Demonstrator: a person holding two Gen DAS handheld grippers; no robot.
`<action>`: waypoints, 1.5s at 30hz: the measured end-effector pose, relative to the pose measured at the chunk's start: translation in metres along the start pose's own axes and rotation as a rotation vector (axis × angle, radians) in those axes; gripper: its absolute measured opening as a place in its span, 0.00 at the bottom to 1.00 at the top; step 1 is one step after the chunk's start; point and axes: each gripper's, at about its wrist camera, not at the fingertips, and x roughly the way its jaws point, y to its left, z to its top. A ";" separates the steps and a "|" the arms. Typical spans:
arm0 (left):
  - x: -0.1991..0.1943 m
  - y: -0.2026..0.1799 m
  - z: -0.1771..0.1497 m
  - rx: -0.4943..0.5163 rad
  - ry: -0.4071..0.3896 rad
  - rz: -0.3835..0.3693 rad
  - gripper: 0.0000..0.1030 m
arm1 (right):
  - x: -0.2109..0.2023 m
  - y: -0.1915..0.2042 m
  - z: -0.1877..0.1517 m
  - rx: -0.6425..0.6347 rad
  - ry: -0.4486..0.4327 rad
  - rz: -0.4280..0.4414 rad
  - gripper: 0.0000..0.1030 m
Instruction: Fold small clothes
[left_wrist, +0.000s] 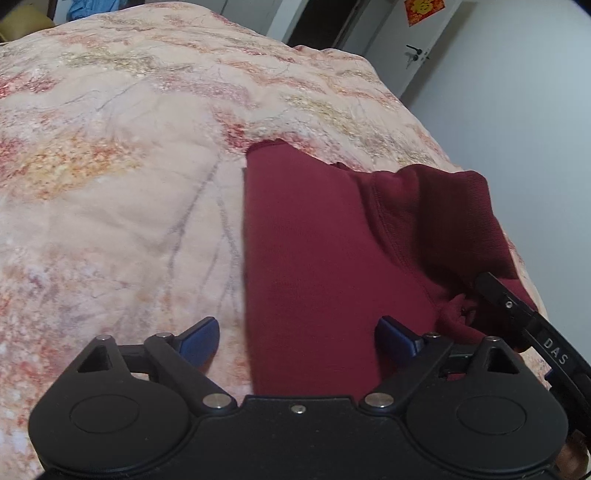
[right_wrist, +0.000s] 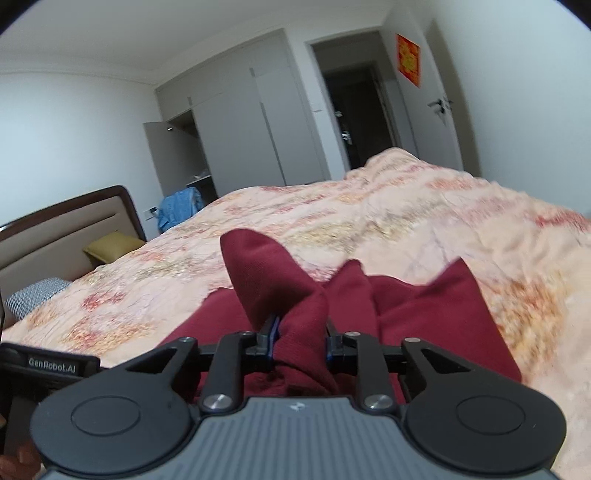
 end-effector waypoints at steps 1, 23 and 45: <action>0.002 -0.003 0.000 0.005 0.005 -0.013 0.86 | -0.001 -0.005 -0.001 0.017 -0.001 0.002 0.18; 0.000 -0.044 0.006 0.096 0.004 0.015 0.94 | -0.023 -0.074 0.004 0.130 -0.004 -0.108 0.30; -0.035 -0.027 -0.002 0.069 -0.028 0.101 0.99 | -0.075 0.022 -0.057 -0.284 0.141 0.131 0.66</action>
